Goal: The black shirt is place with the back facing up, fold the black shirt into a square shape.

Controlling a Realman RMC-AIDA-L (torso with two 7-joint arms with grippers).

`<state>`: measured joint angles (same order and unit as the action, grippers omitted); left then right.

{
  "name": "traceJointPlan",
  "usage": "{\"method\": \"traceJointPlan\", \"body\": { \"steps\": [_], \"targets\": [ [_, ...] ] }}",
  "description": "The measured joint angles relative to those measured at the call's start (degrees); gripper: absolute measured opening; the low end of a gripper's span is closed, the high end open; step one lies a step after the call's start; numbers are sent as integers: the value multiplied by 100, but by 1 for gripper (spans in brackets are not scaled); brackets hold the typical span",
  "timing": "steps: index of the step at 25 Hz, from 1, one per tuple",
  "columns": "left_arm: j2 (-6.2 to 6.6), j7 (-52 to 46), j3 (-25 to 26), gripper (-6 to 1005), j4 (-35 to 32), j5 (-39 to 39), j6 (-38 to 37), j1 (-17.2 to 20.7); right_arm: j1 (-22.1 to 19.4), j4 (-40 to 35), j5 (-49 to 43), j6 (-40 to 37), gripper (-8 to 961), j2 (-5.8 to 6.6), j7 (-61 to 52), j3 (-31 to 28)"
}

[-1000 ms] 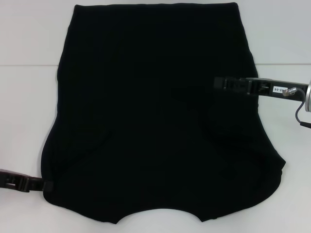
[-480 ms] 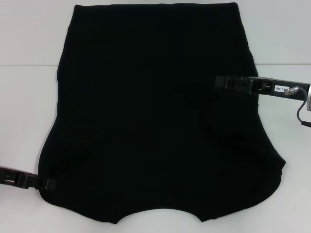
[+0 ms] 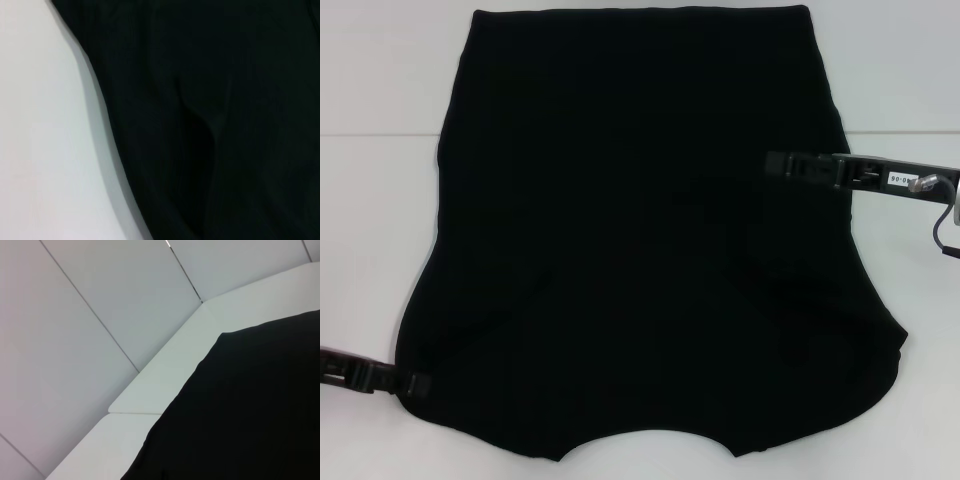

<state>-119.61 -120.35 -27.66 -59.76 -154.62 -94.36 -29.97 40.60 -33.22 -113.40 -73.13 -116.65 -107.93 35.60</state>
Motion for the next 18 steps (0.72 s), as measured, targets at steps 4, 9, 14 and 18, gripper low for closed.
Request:
{"method": "traceJointPlan", "body": {
  "steps": [4, 9, 14, 18],
  "targets": [
    [0, 31, -21, 623, -1, -5, -19, -5, 0, 0, 8, 0, 562, 2, 0, 0],
    [-5, 39, -89, 613, -27, -7, -2, -13, 0, 0, 11, 0, 562, 3, 0, 0],
    [11, 8, -55, 546, -46, -9, -8, -33, 0, 0, 11, 0, 562, 2, 0, 0],
    [21, -119, -43, 507, -180, -107, -15, -40, 0, 0, 11, 0, 562, 2, 2, 0]
  ]
}}
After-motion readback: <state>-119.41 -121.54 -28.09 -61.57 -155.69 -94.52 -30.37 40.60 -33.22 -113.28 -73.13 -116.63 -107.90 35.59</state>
